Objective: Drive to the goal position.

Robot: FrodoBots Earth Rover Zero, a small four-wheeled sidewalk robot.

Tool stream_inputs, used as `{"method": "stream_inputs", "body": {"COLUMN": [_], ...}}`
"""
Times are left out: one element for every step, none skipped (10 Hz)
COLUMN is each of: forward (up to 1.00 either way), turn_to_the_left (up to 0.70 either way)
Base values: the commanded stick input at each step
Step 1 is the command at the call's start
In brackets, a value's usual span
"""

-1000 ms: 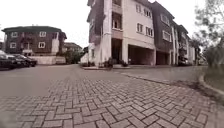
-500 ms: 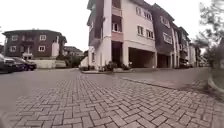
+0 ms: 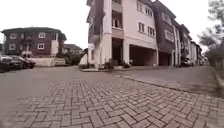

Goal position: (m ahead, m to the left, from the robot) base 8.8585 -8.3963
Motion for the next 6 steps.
{"method": "stream_inputs", "body": {"forward": [0.7,0.7,0.7,0.7,0.7,0.7], "turn_to_the_left": [-0.35,-0.35,-0.35,-0.35,-0.35,-0.35]}}
